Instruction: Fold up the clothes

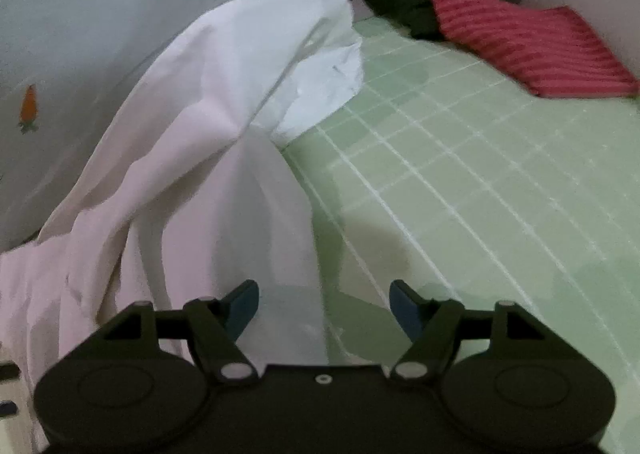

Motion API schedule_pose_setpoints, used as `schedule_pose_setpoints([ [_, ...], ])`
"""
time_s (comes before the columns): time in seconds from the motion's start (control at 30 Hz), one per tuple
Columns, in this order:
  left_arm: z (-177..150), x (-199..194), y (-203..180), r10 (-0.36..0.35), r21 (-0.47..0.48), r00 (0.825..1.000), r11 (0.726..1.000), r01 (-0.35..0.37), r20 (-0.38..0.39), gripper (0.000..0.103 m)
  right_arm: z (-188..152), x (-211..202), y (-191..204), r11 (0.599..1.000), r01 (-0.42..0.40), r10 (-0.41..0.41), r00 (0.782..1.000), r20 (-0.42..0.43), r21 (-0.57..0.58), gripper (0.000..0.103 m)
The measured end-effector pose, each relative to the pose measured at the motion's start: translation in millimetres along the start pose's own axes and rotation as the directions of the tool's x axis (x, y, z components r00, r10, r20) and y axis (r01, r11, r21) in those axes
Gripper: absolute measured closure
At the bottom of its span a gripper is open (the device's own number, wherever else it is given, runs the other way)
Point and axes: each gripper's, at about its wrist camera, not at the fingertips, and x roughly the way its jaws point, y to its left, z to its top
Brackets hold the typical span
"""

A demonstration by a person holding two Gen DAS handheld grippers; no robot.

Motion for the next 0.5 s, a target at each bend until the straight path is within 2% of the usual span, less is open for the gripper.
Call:
schedule_pose_setpoints([
  [0.03,4,5,3,-0.011,-0.007,1.000,1.000,0.011,-0.011,0.033,6,8,3,1.000,0.003,-0.003,1.000,-0.012,-0.003,0.030],
  [0.1,7,12,7,-0.033,-0.024,0.999,0.999,0.033,-0.026,0.056,17,24,10,1.000,0.008,-0.009,0.999,-0.035,-0.010,0.031],
  [0.13,7,13,8,-0.025,-0.027,0.999,0.999,0.025,-0.020,0.061,22,31,13,1.000,0.003,-0.004,0.999,-0.046,-0.021,0.045],
  [0.17,8,13,9,-0.009,-0.026,1.000,1.000,0.009,-0.010,0.080,26,35,16,0.999,-0.020,0.017,0.998,-0.057,-0.044,0.073],
  [0.2,8,13,9,0.007,-0.025,1.000,1.000,-0.007,-0.001,0.086,31,39,20,0.997,-0.037,0.033,0.997,-0.068,-0.067,0.084],
  [0.23,9,13,11,0.011,-0.029,1.000,1.000,-0.010,0.013,0.088,36,41,23,0.996,-0.037,0.032,0.998,-0.062,-0.087,0.097],
  [0.37,27,-6,13,0.059,0.003,0.989,0.998,-0.060,0.137,0.090,62,32,26,0.990,-0.006,0.015,0.998,0.061,-0.139,0.100],
  [0.43,41,-25,13,0.076,0.021,0.972,0.996,-0.082,0.221,0.090,83,16,20,0.994,0.007,0.011,0.987,0.160,-0.111,0.101],
  [0.5,56,-51,12,0.091,0.041,0.948,0.993,-0.109,0.306,0.094,102,-7,14,0.995,0.029,-0.003,0.965,0.261,-0.096,0.101],
])
